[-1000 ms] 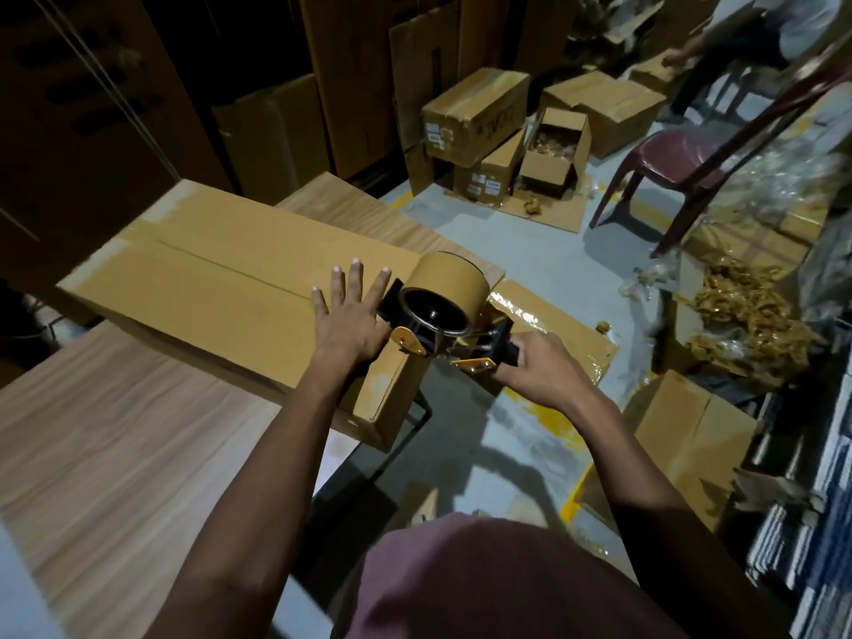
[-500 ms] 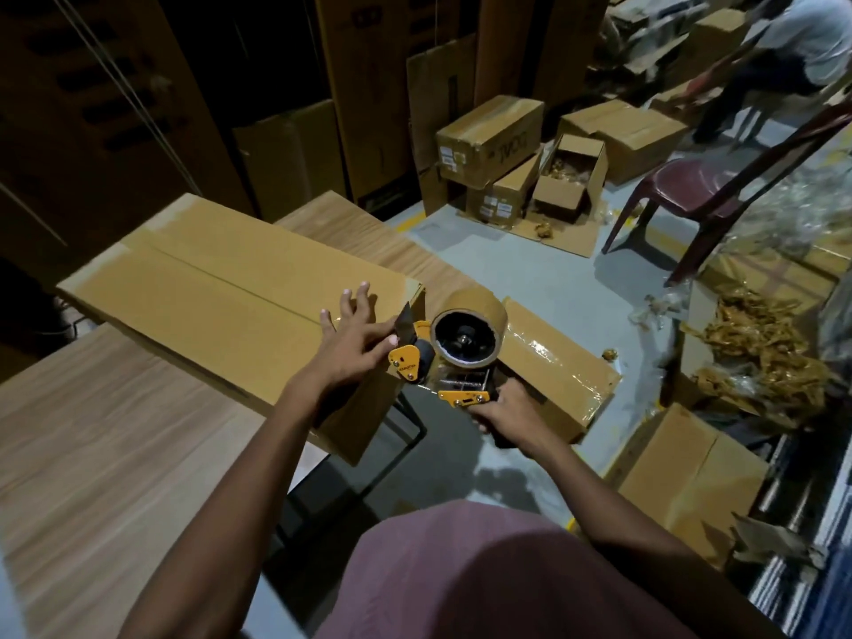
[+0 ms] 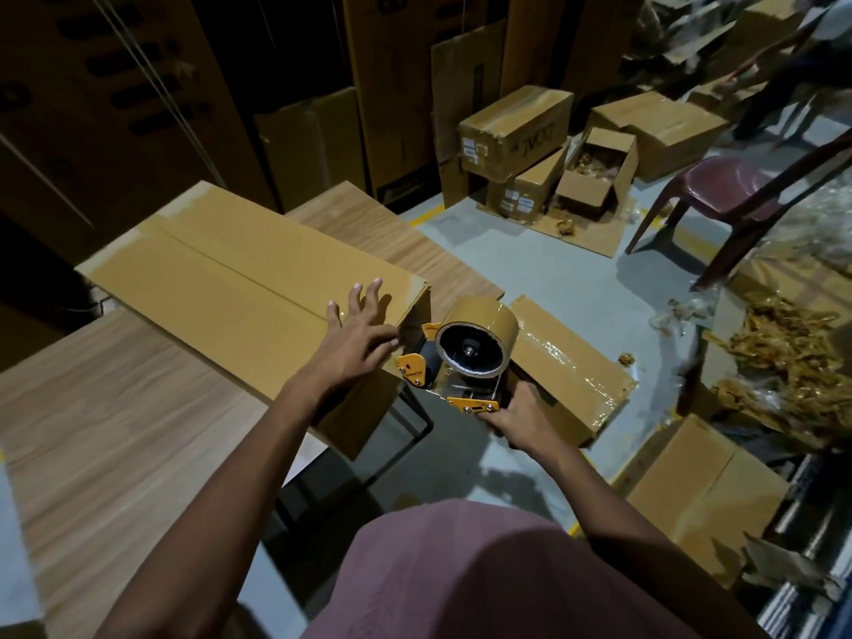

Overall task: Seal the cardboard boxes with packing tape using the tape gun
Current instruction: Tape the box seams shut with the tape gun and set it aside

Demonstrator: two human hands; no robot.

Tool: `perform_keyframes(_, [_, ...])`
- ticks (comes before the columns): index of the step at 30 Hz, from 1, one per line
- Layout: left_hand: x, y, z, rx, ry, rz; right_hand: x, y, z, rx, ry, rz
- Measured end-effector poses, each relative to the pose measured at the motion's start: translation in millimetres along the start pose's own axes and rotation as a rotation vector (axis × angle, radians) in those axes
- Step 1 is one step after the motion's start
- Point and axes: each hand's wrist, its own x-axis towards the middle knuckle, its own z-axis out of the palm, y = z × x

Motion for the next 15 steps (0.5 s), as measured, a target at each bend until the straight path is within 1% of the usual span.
perform_keyframes(3, [2,9,-12,0.073,-0.151,-0.042,-1,-3,-1,-0.019,-0.014,-0.03])
perform_keyframes(5, [8,12,-18,0.08,-0.256,-0.067,-3,-4,1,0.002,-0.024,-0.016])
perform_keyframes(8, [18,18,-23,0.079,-0.353,-0.123,-4,-3,3,0.012,-0.056,0.001])
perform_keyframes(11, [25,21,-29,0.058,-0.403,-0.165,-7,-7,0,0.015,-0.069,-0.011])
perform_keyframes(15, [26,29,-35,0.015,-0.392,-0.219,-7,-13,-7,-0.06,-0.041,-0.037])
